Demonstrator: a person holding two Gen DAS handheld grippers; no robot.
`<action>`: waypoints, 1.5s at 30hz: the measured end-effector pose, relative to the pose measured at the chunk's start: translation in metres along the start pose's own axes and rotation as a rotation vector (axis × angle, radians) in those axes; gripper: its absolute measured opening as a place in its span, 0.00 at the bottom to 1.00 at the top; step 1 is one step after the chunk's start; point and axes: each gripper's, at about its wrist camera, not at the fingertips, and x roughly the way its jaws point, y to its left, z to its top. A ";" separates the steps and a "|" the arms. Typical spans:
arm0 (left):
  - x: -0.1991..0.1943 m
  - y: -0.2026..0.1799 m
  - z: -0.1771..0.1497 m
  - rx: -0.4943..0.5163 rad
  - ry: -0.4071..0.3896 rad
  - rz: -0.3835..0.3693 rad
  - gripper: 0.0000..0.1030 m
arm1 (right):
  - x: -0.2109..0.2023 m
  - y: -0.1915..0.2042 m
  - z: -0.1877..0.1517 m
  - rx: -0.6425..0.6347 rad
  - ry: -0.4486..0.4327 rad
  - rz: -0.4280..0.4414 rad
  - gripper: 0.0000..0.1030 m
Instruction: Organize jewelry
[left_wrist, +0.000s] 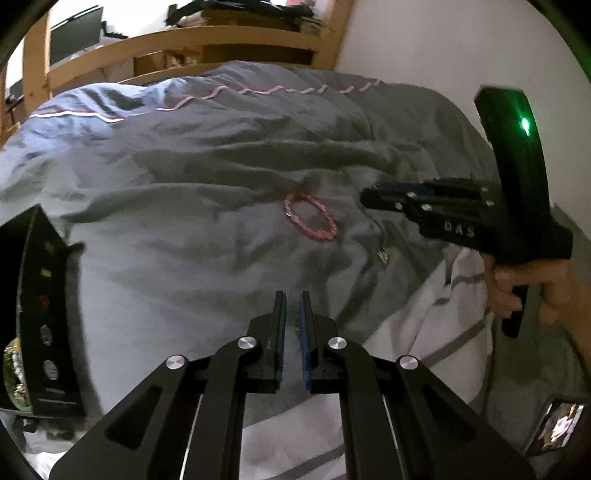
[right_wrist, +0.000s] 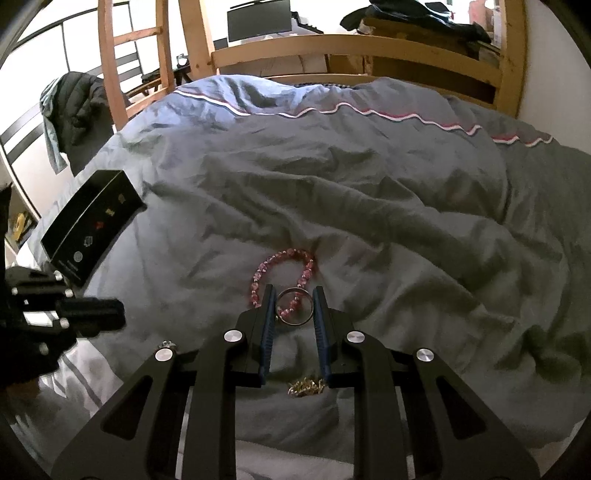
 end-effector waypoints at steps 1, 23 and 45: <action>0.004 -0.004 -0.001 0.010 0.011 -0.008 0.10 | 0.001 -0.001 -0.002 0.003 0.007 -0.002 0.20; 0.040 -0.006 -0.007 0.013 0.097 0.035 0.18 | 0.005 -0.006 -0.006 0.024 0.022 0.016 0.20; 0.025 0.001 -0.002 -0.012 0.051 0.020 0.19 | 0.006 -0.002 -0.008 0.016 0.022 0.034 0.20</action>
